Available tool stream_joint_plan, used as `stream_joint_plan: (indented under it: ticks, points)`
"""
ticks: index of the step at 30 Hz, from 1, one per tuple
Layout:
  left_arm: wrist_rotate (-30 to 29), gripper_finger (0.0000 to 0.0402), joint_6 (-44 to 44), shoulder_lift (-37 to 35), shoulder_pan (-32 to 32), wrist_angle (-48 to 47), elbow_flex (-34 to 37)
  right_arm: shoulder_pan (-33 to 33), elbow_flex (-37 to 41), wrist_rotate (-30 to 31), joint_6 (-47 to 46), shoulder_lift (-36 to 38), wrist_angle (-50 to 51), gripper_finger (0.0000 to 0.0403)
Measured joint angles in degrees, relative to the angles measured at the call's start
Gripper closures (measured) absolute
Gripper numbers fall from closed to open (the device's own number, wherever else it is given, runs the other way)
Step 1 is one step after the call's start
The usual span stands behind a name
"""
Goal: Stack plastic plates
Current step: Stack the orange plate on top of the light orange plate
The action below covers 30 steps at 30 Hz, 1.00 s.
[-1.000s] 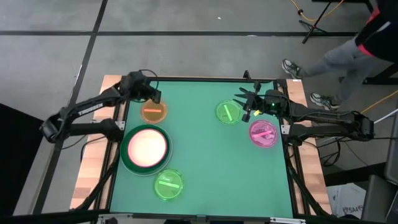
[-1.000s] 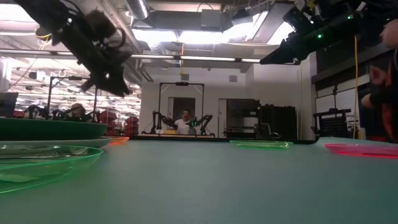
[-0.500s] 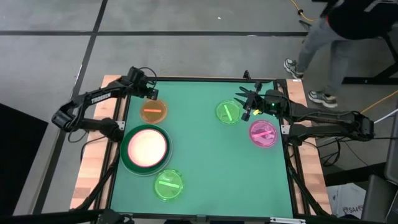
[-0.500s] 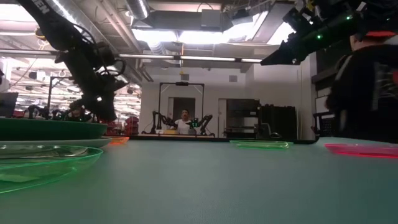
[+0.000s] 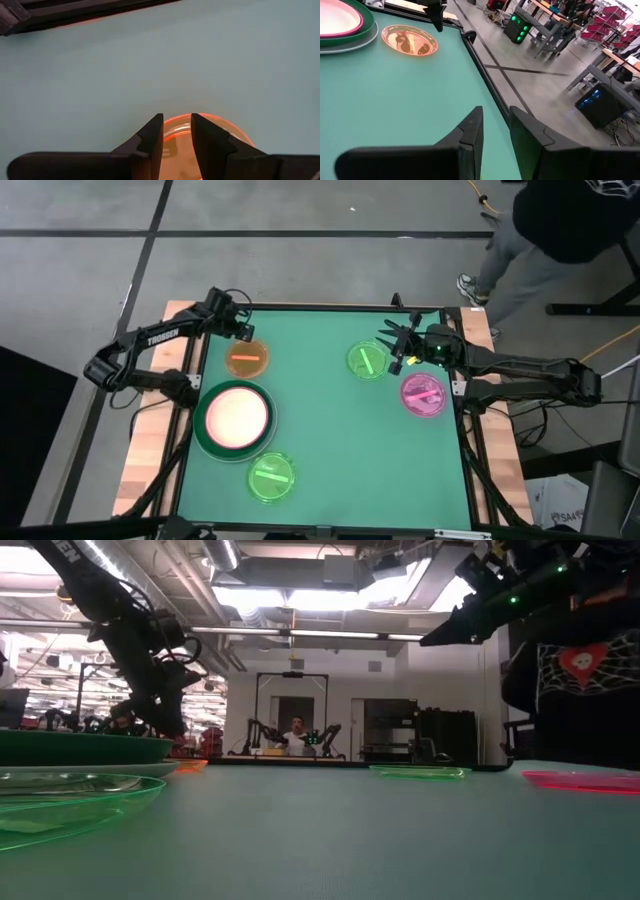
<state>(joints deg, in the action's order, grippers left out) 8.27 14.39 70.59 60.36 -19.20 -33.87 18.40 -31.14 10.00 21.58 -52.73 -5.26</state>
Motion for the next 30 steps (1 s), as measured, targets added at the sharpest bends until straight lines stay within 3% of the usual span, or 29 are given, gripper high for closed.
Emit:
stream_joint_plan:
  ticks: [11,19,30]
  points:
    - [2.0,0.0309,0.0,0.0,0.0,7.0,-0.2,0.0,0.0,0.0,0.0,0.0,1.2,0.0319]
    - [3.2,0.0309,-2.4,3.0,-0.1,6.8,-7.2,0.0,0.0,0.0,0.0,0.0,1.2,0.0319]
    - [3.2,0.0309,-15.8,12.8,-0.2,-7.4,-19.5,0.0,0.0,0.0,0.0,0.0,1.2,0.0319]
